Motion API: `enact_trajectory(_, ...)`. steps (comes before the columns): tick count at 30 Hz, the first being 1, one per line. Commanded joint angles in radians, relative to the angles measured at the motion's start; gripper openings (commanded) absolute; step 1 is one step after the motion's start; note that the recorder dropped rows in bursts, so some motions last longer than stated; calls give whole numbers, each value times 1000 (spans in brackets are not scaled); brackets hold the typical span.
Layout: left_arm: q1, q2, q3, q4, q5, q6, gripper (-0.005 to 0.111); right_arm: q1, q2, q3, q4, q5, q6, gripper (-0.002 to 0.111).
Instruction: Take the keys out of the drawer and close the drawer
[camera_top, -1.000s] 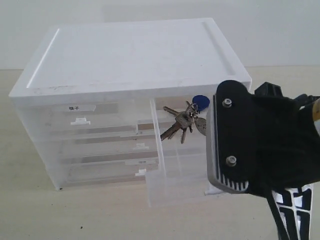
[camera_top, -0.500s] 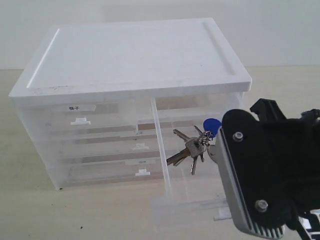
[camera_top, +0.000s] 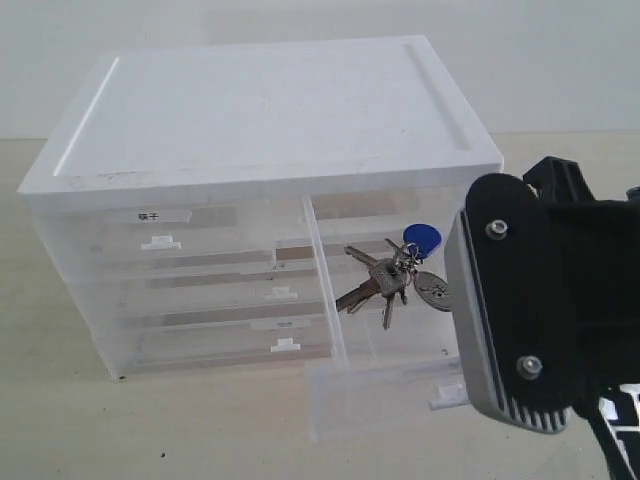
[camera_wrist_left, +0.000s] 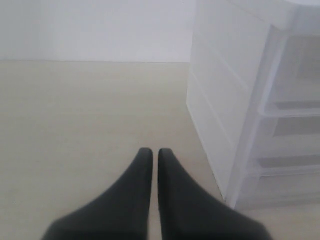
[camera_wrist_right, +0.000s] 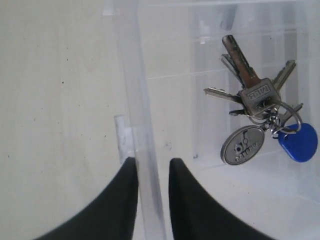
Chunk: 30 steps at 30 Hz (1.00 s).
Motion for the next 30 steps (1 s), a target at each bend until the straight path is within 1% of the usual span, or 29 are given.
enact_trajectory(1, 0, 3, -4, 0, -11, 3, 5, -4, -9, 2, 13, -93, 51, 18)
enact_trajectory(12, 0, 3, -4, 0, -11, 3, 5, -4, -9, 2, 11, -28, 55, 19)
enact_trajectory(14, 0, 3, -4, 0, -11, 3, 5, -4, -9, 2, 11, -28, 51, 27)
enact_trajectory(17, 0, 3, -4, 0, -11, 3, 5, -4, -11, 2, 11, -44, 56, 48)
enact_trajectory(18, 0, 3, -4, 0, -11, 3, 5, -4, -11, 2, 13, -49, 62, 52)
enact_trajectory(21, 0, 3, -4, 0, -11, 3, 5, -4, -11, 2, 39, -52, 62, 52)
enact_trajectory(27, 0, 3, -4, 0, -11, 3, 5, -4, -77, -28, 156, -56, 60, 52)
enact_trajectory(30, 0, 3, -4, 0, -11, 3, 5, -4, -133, -45, 257, -128, 89, 52)
